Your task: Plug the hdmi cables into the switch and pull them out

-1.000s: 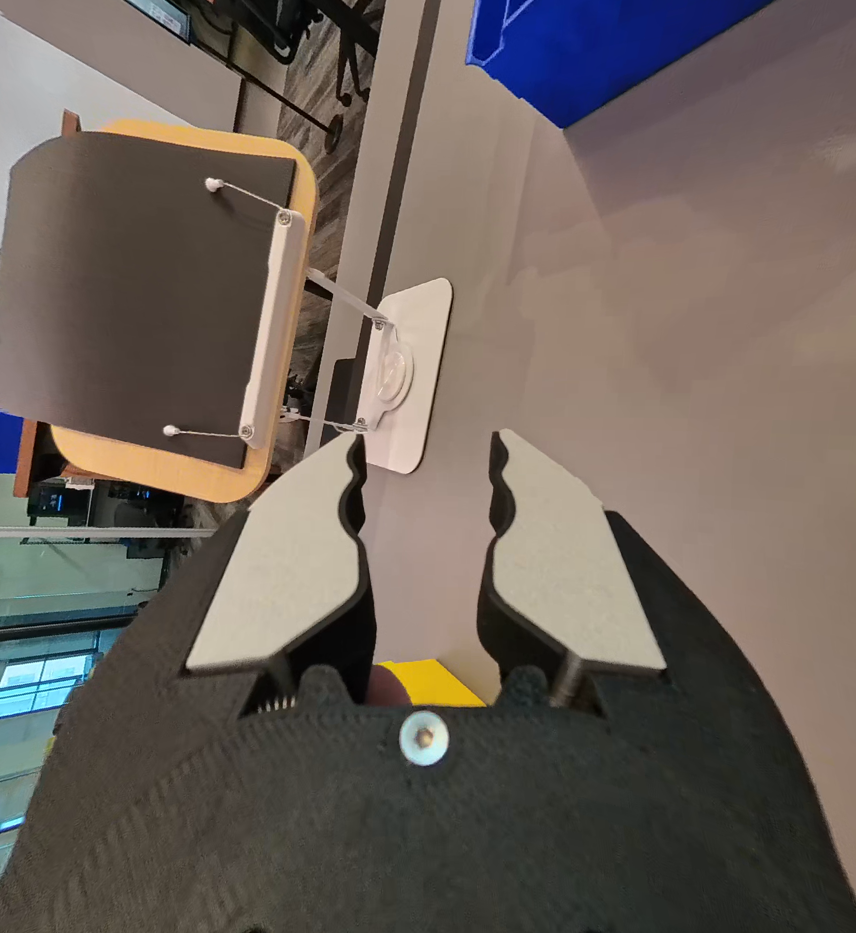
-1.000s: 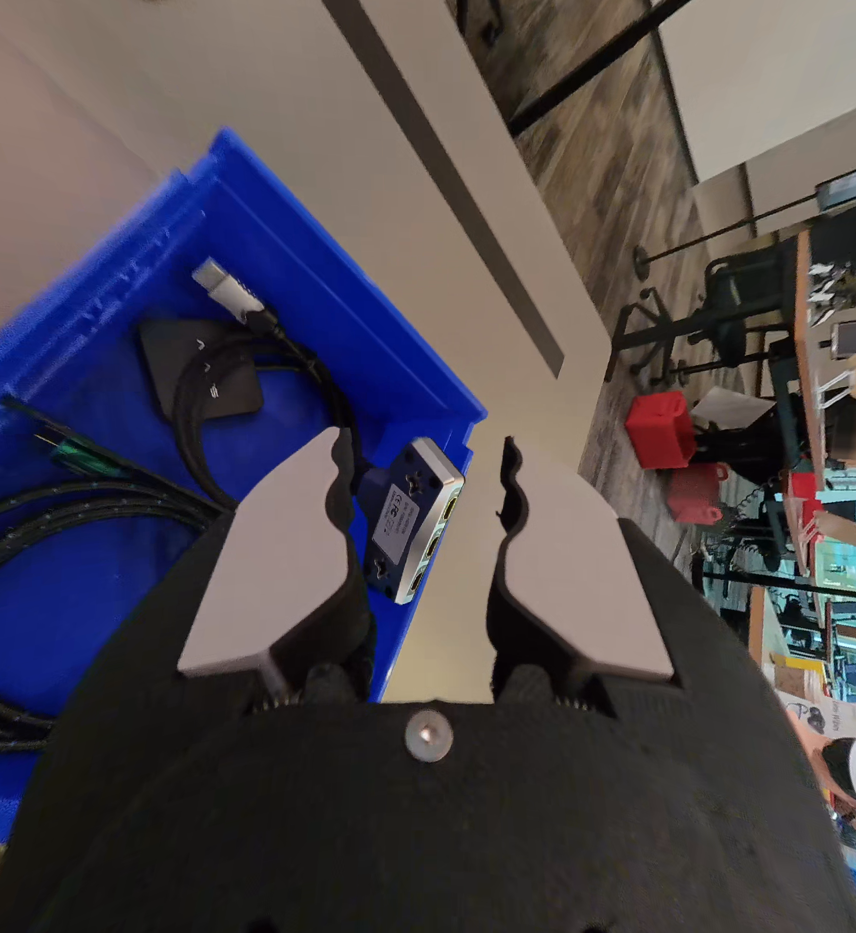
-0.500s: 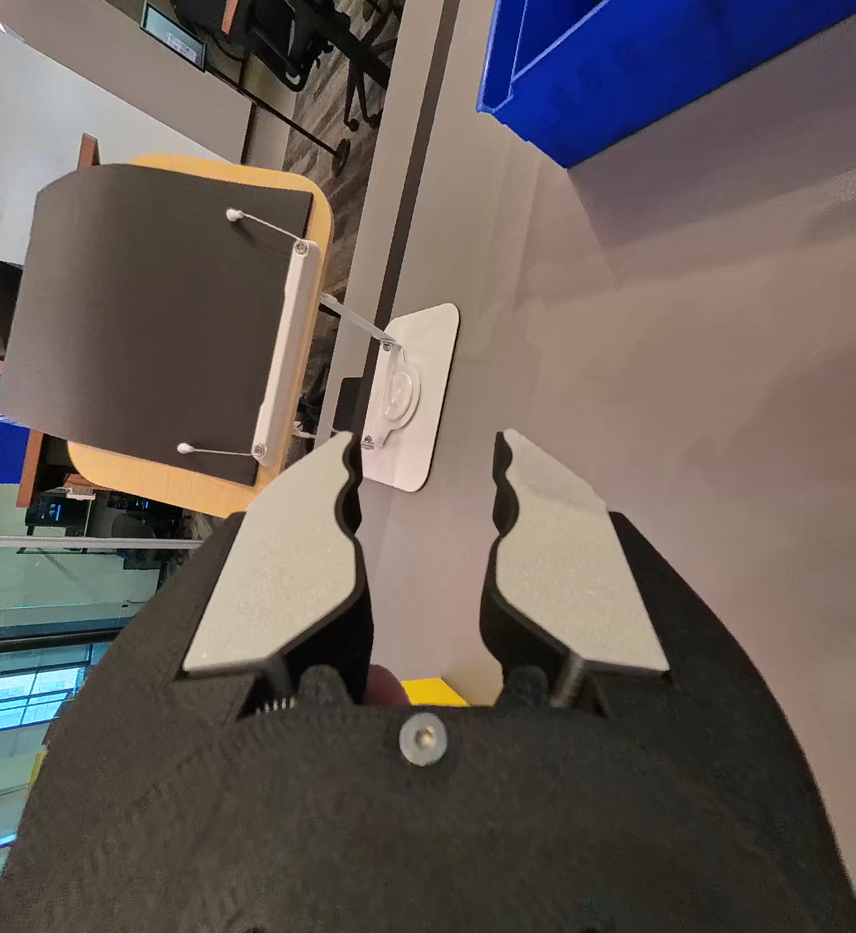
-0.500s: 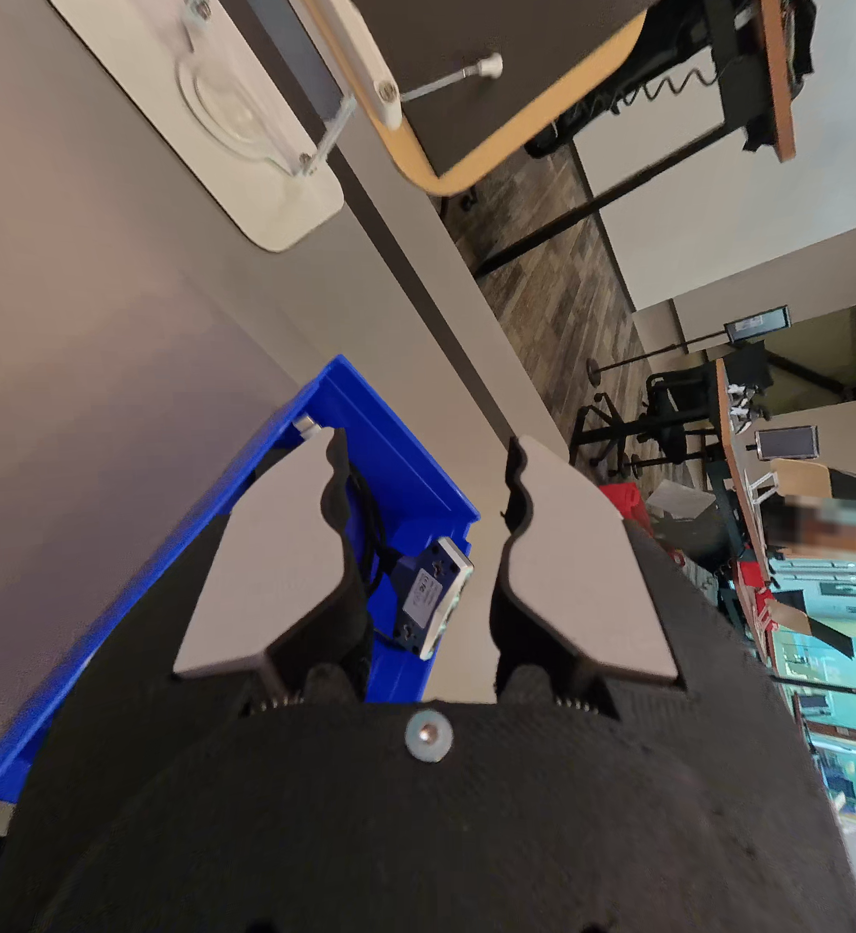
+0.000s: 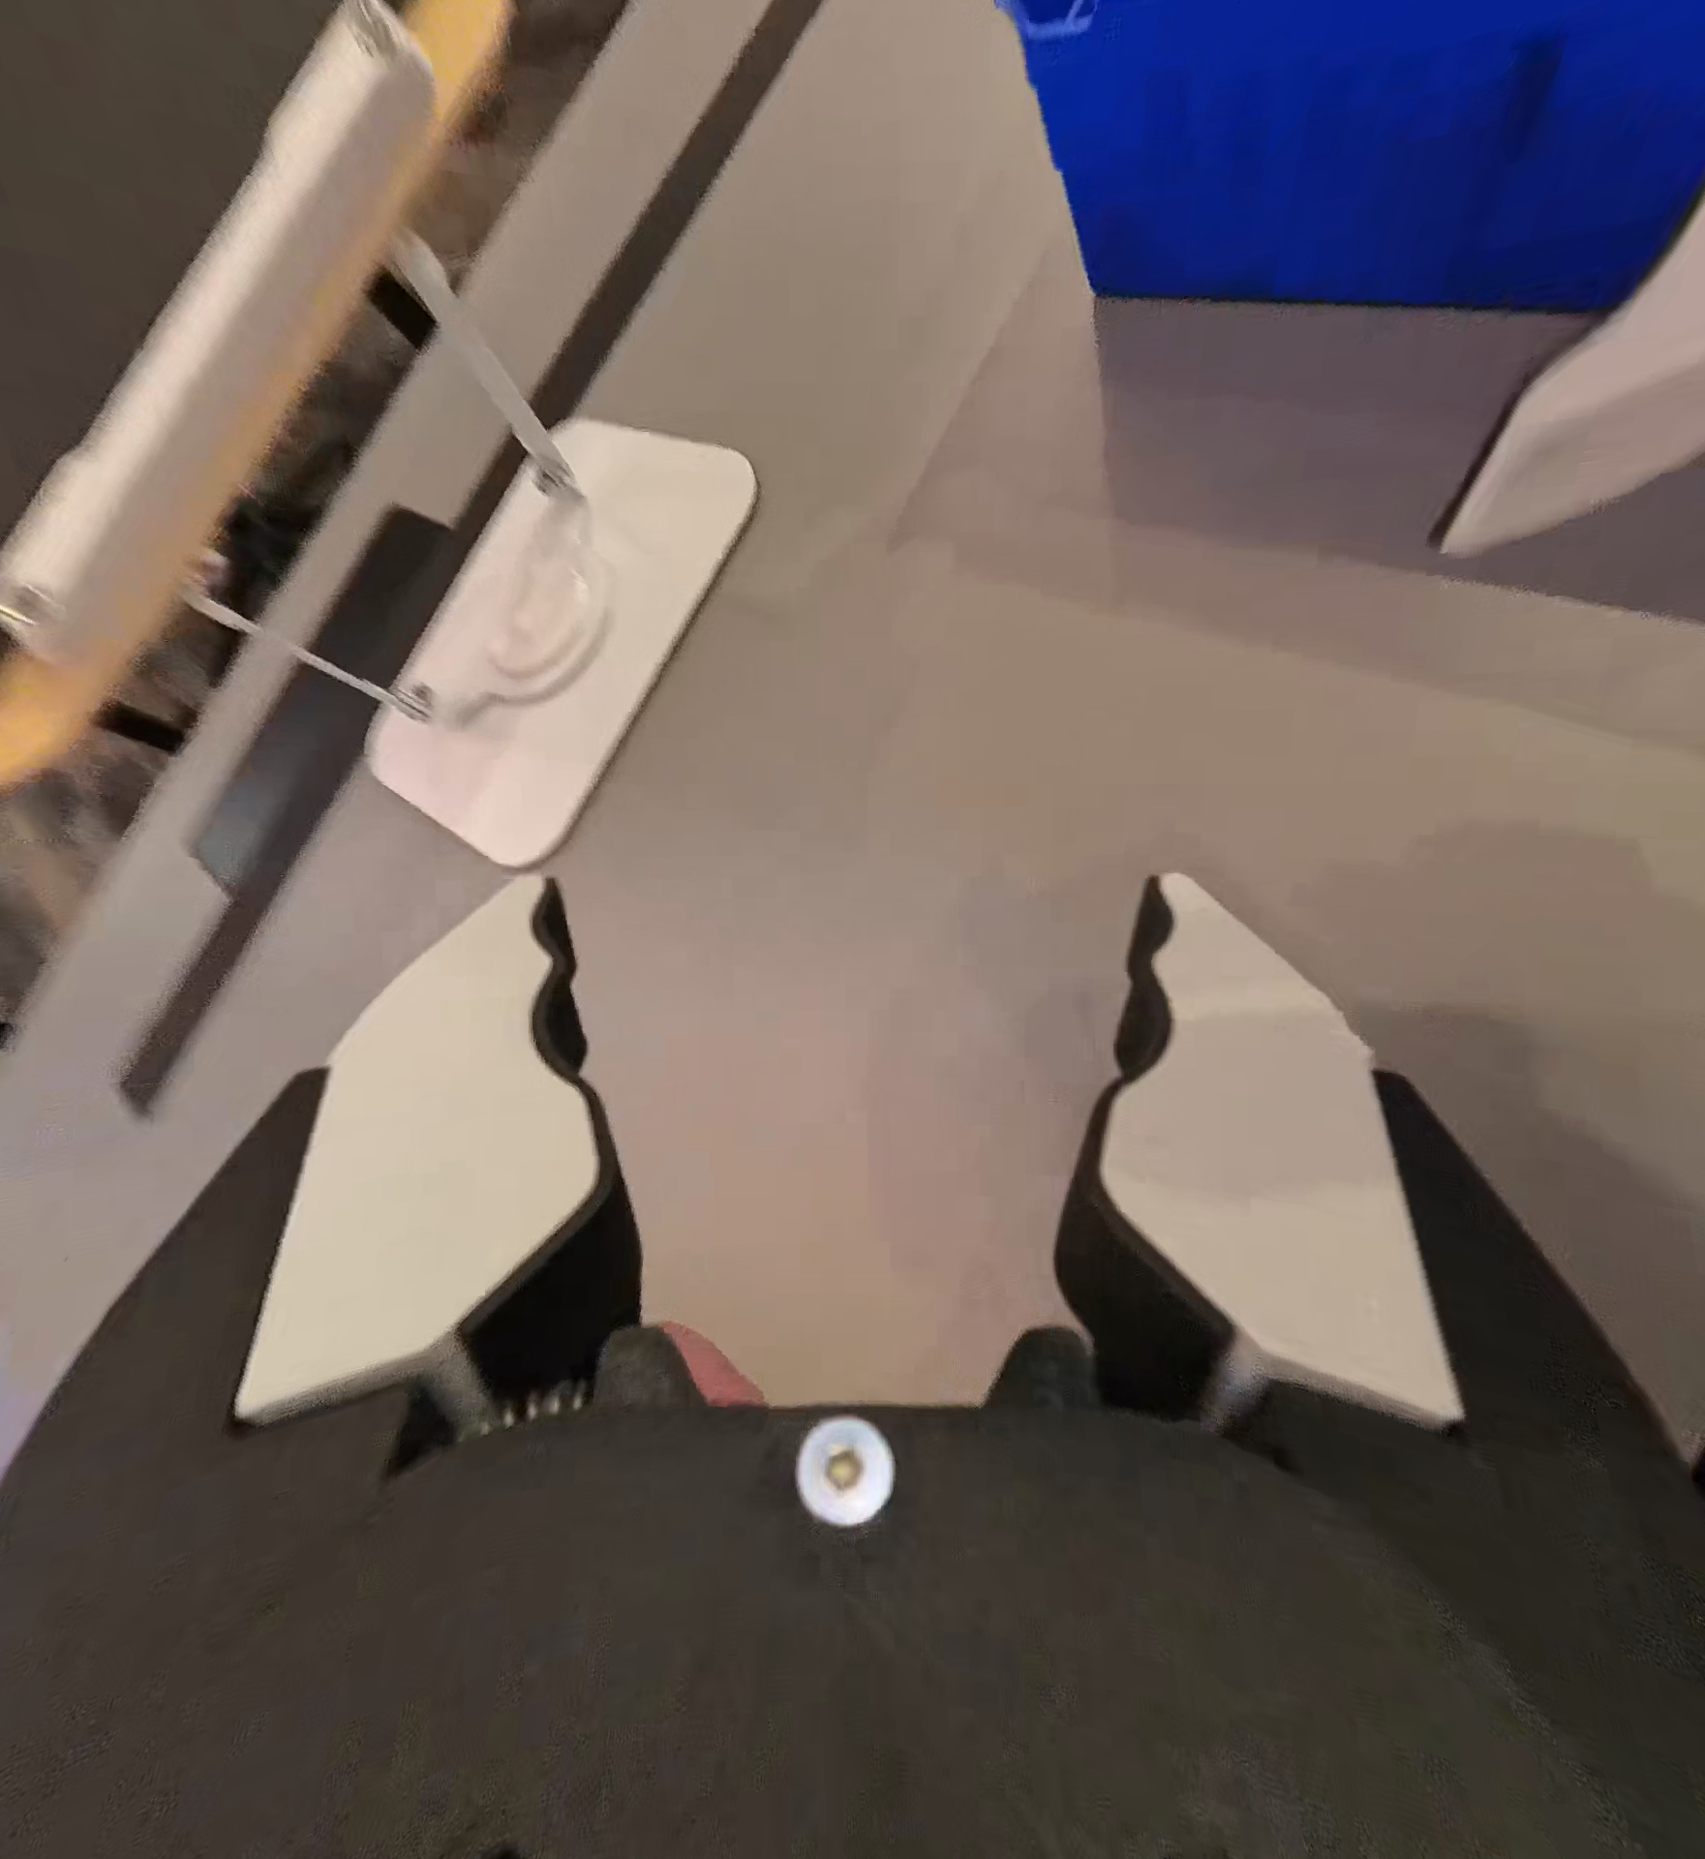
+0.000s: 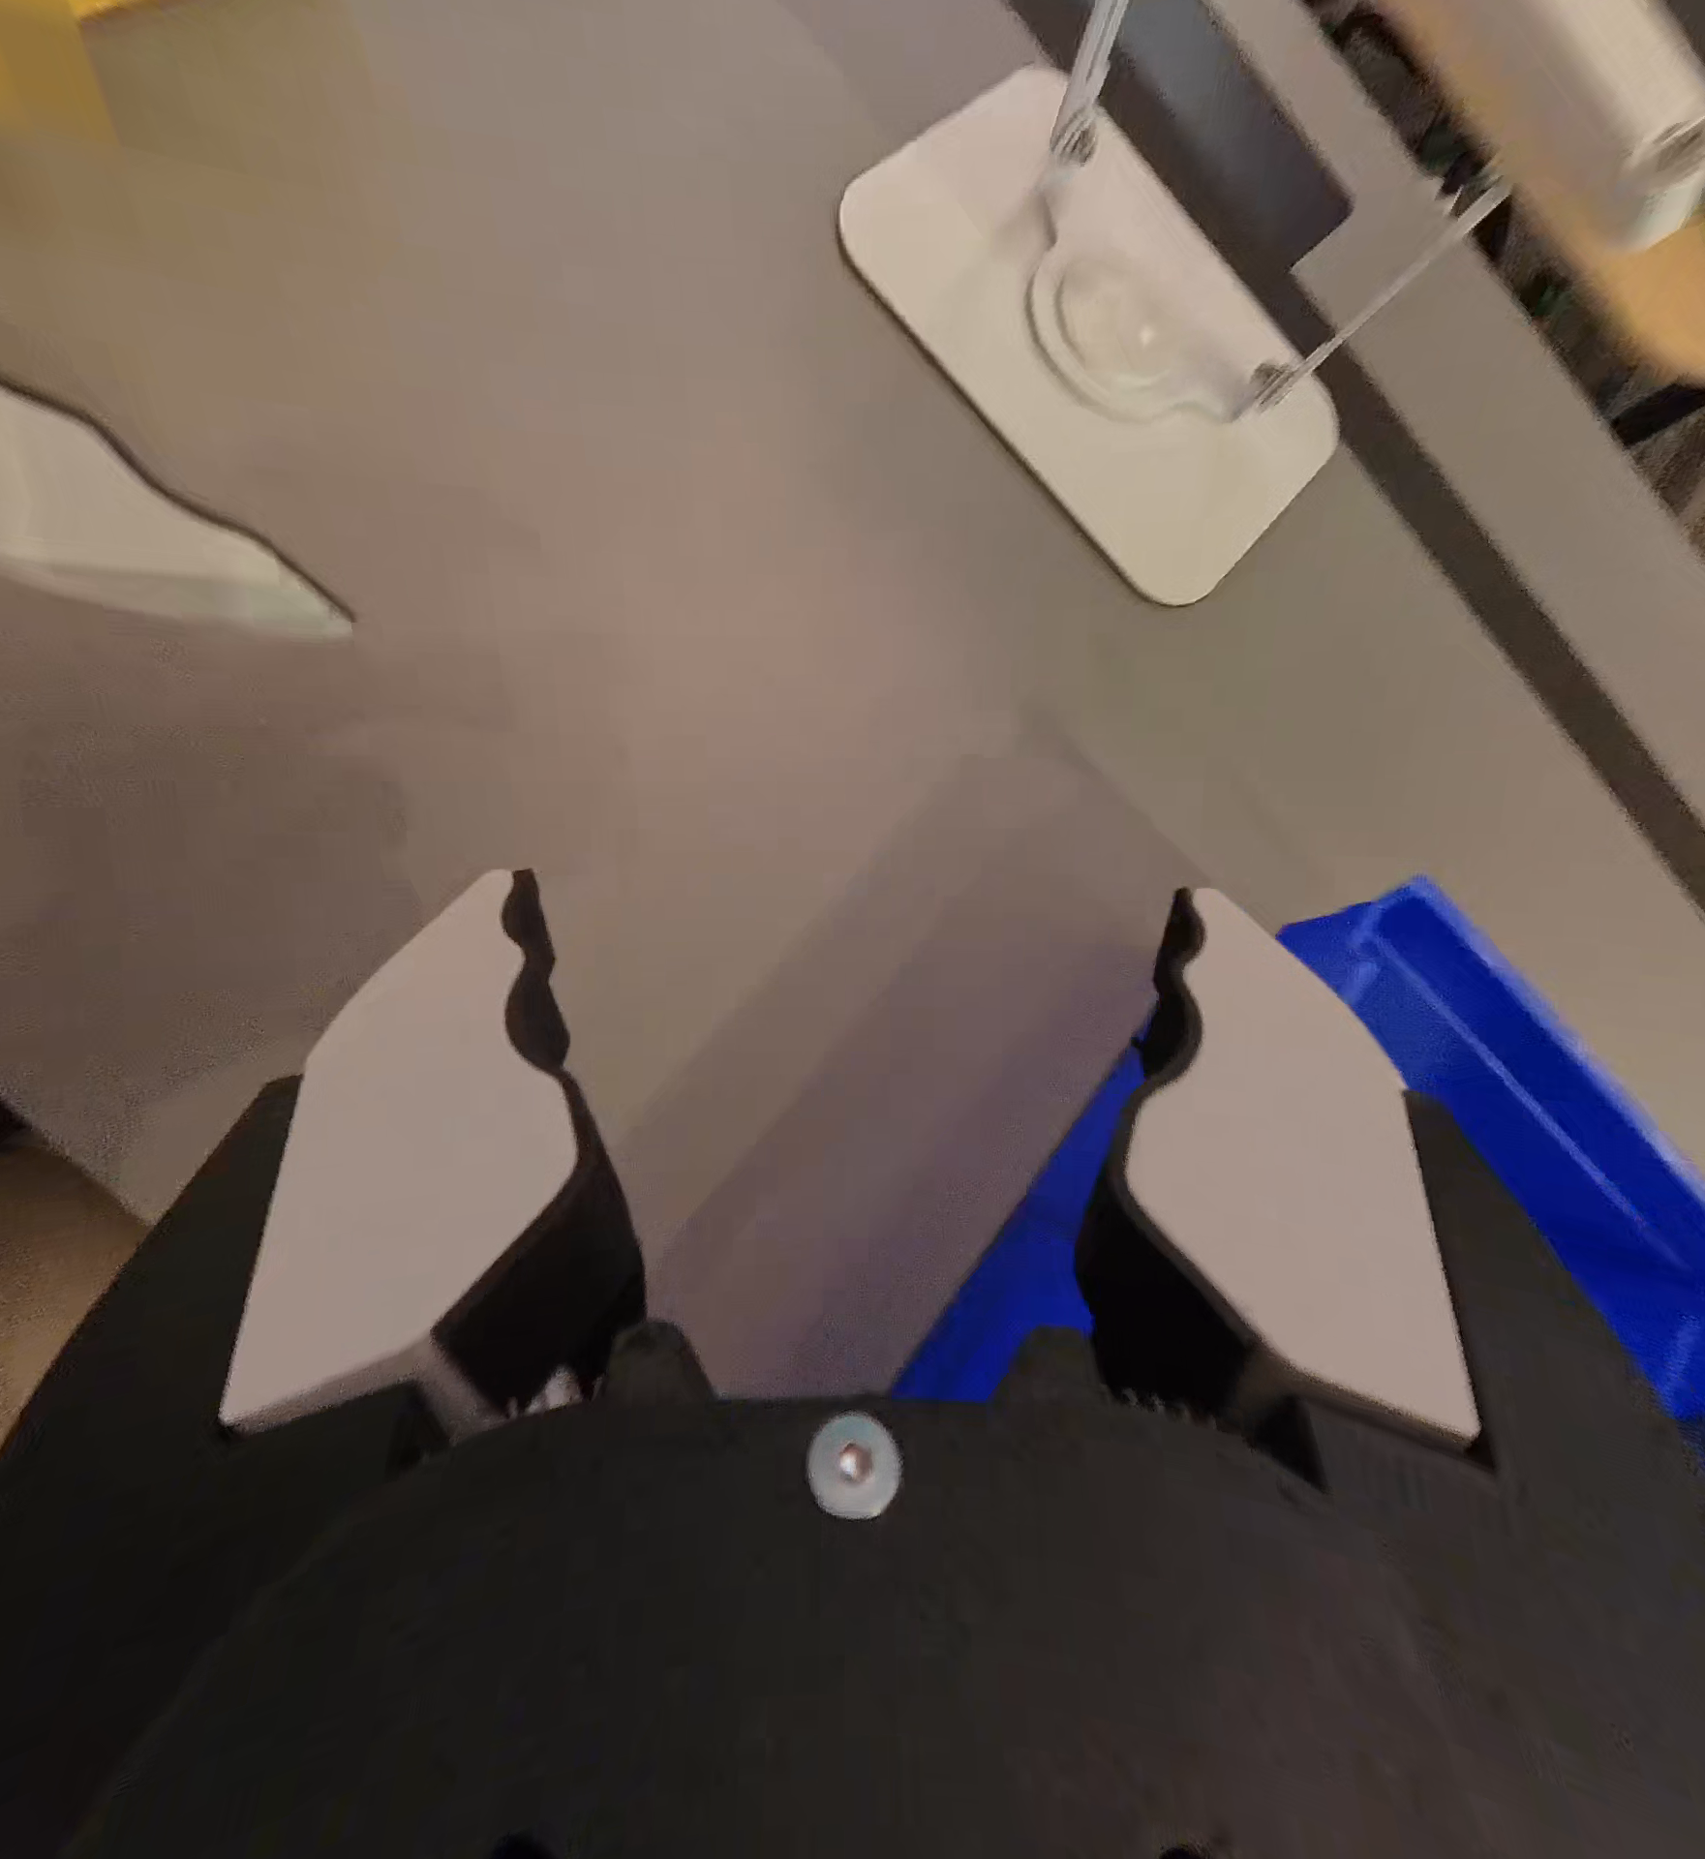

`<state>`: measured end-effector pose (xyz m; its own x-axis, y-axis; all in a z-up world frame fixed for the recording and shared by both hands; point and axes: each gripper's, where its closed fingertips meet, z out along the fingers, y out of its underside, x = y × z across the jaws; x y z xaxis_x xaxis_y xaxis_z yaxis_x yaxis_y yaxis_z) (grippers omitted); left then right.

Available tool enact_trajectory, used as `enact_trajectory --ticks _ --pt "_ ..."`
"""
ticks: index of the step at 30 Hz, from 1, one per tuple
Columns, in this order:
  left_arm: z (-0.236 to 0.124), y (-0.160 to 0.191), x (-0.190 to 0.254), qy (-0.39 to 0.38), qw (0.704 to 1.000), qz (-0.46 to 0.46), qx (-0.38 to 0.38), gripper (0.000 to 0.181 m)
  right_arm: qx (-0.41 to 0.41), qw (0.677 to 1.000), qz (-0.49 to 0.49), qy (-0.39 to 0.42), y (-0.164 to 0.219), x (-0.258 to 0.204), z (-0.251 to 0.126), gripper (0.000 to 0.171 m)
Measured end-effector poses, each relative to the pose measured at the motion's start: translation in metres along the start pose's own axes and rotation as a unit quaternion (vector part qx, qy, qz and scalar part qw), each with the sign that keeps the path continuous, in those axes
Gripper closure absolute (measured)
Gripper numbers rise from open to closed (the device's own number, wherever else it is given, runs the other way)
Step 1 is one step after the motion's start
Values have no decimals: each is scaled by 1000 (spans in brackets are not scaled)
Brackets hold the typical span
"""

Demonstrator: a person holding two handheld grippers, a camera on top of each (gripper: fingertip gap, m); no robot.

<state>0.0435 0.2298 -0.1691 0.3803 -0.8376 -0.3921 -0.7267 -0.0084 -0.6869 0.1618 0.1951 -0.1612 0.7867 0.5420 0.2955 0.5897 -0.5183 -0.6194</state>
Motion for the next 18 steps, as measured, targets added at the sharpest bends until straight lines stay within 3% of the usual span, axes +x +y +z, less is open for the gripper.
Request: enact_trajectory --ticks 4,10,18 --pt "28 28 10 0 998 -34 -48 58 -12 997 51 -56 15 -28 42 57" --pt "62 56 37 63 989 -114 -69 50 -25 988 101 -115 35 -51 88 49" --pt "88 85 42 40 981 -159 -105 73 -61 986 91 -123 66 -57 125 34"
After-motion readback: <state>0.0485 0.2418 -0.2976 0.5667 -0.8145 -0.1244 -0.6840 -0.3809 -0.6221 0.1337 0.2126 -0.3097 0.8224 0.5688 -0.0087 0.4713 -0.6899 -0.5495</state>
